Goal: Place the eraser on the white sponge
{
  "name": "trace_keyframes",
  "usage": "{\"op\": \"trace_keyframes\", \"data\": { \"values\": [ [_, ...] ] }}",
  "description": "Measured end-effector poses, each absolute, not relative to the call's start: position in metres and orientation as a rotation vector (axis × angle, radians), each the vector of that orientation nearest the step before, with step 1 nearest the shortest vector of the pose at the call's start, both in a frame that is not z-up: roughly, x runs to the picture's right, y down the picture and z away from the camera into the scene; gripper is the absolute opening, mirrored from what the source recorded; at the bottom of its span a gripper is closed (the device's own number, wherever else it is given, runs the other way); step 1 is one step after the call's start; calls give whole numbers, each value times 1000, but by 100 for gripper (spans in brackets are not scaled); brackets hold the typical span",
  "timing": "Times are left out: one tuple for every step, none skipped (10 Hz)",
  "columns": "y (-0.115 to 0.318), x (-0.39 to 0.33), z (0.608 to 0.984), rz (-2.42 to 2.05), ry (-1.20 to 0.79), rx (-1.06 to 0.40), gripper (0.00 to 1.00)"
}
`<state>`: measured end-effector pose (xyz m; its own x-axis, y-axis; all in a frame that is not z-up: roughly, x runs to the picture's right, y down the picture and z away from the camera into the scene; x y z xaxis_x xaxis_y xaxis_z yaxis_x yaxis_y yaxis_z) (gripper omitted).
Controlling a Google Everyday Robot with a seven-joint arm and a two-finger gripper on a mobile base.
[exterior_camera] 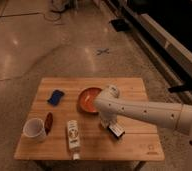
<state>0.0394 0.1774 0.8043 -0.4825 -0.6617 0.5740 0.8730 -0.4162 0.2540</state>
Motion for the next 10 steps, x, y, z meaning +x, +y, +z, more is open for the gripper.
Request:
{"op": "trace_keyframes", "data": {
  "values": [
    [170, 14, 795, -2037, -685, -453, 0],
    [164, -9, 786, -2070, -712, -417, 0],
    [161, -29, 778, -2101, -734, -383, 0],
    [155, -61, 767, -2146, -768, -319, 0],
    [153, -68, 765, -2151, -774, -299, 0],
    [153, -66, 765, -2151, -771, -303, 0],
    [154, -65, 765, -2150, -771, -307, 0],
    [154, -66, 765, -2153, -772, -305, 0],
    [154, -66, 765, -2153, -772, -305, 0],
    [154, -66, 765, -2152, -771, -305, 0]
  ]
}}
